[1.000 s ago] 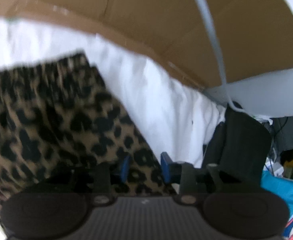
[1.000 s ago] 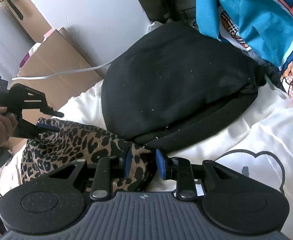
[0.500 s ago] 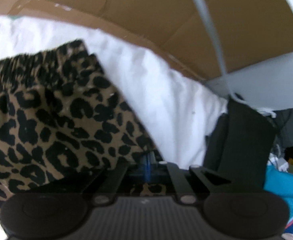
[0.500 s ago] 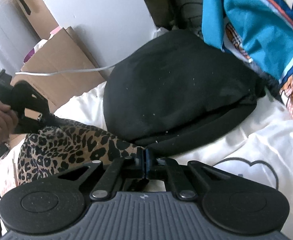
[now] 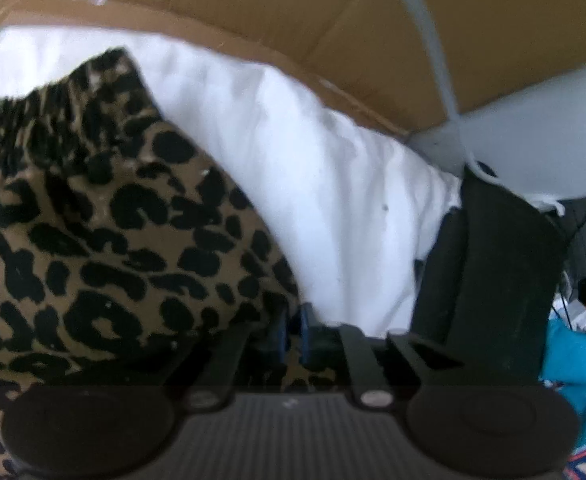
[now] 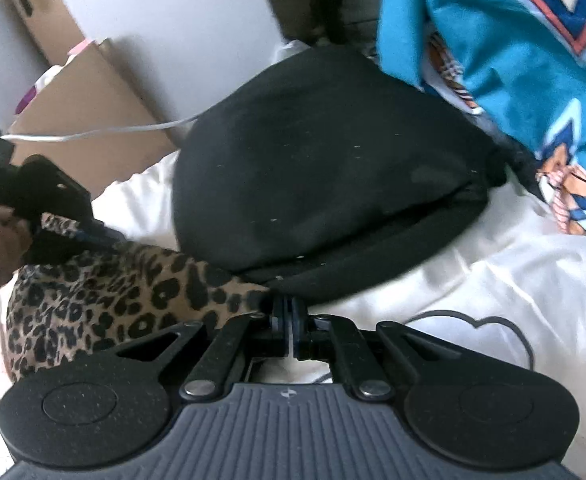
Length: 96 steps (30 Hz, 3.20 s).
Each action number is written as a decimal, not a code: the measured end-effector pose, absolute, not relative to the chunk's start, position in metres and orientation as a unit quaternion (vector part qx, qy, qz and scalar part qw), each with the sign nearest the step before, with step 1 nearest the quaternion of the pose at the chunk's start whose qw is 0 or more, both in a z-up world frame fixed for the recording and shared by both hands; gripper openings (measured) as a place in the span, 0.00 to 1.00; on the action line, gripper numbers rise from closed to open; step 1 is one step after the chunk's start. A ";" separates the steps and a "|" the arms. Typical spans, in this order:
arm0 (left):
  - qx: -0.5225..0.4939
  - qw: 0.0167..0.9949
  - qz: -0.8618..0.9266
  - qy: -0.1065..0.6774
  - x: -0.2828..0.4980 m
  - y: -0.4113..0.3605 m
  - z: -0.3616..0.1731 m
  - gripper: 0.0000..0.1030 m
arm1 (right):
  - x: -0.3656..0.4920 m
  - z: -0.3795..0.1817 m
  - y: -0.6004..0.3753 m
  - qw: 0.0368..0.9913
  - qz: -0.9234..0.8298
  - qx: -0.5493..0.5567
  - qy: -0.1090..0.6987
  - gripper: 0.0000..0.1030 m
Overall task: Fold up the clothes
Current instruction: 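Open the right tool and release the folded leopard shorts on the sheet, then grasp the leopard shorts' edge with the left tool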
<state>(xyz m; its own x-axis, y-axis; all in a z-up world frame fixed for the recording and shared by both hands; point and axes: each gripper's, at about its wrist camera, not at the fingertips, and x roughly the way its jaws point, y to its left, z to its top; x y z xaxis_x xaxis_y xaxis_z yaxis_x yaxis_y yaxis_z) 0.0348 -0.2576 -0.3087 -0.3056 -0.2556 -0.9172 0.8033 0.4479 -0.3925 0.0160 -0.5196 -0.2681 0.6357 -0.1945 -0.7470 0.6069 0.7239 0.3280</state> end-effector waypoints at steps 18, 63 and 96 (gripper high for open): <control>0.263 0.587 -0.512 0.569 0.039 -0.209 -0.265 0.52 | 0.040 -0.247 -0.506 0.888 -0.107 0.328 0.304 0.45; 0.164 0.672 -0.429 0.581 0.121 -0.005 -0.200 0.52 | 0.015 -0.257 -0.505 0.868 -0.141 0.328 0.346 0.45; 0.194 0.605 -0.442 0.634 0.070 0.100 -0.274 0.37 | 0.024 -0.232 -0.397 0.890 0.088 0.244 0.374 0.45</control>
